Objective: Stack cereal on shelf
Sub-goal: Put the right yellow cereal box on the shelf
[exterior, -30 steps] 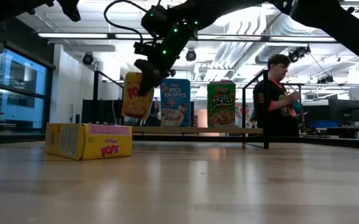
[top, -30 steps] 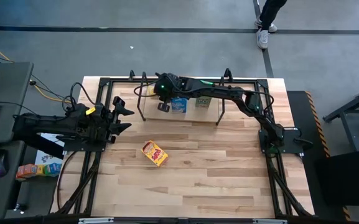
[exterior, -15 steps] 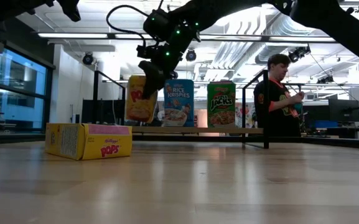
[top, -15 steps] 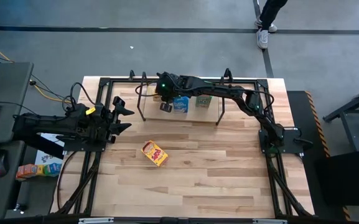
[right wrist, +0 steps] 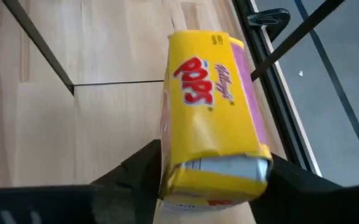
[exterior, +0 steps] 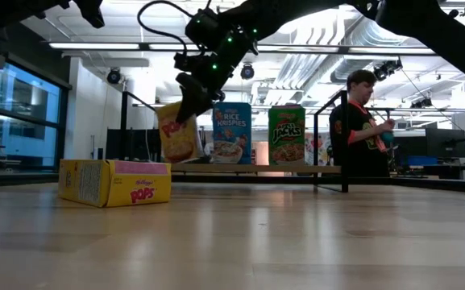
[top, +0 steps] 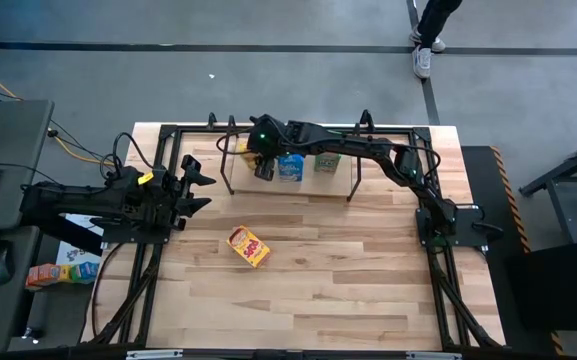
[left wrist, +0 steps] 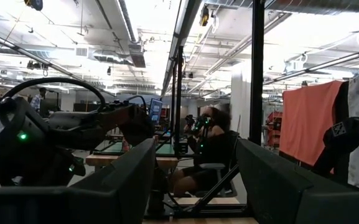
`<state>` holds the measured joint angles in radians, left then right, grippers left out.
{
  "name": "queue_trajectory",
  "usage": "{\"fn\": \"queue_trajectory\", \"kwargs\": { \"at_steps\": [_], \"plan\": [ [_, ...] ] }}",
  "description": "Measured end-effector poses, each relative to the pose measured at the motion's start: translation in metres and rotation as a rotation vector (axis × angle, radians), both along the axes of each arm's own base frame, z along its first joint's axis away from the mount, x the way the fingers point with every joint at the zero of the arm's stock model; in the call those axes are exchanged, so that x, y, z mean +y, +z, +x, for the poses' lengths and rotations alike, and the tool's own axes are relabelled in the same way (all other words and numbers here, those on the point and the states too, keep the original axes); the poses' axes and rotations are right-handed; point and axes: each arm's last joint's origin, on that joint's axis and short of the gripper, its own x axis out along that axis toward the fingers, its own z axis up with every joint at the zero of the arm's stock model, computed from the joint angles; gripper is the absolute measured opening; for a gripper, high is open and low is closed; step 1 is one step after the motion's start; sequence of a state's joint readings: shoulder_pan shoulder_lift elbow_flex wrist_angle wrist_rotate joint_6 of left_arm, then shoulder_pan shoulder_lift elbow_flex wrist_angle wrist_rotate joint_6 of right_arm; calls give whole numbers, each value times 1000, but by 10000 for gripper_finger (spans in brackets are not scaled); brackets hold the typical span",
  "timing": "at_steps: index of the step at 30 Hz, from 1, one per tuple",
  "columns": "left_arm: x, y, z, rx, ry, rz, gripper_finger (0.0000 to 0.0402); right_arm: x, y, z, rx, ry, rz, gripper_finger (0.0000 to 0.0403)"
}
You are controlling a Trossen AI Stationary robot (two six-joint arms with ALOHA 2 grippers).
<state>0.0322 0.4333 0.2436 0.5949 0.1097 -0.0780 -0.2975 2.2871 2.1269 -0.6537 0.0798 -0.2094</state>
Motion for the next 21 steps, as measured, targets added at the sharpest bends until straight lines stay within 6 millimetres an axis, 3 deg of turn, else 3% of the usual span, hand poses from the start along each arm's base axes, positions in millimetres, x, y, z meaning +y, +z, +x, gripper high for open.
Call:
{"fn": "queue_trajectory", "kwargs": {
  "at_steps": [14, 21],
  "plan": [
    [0, 0, 0, 3, 0, 1, 218, -2, 5, 4, -42, 21, -71, 206],
    [0, -1, 0, 9, 1, 1, 218, 0, 30, -3, -75, 68, -142, 206]
  ]
}}
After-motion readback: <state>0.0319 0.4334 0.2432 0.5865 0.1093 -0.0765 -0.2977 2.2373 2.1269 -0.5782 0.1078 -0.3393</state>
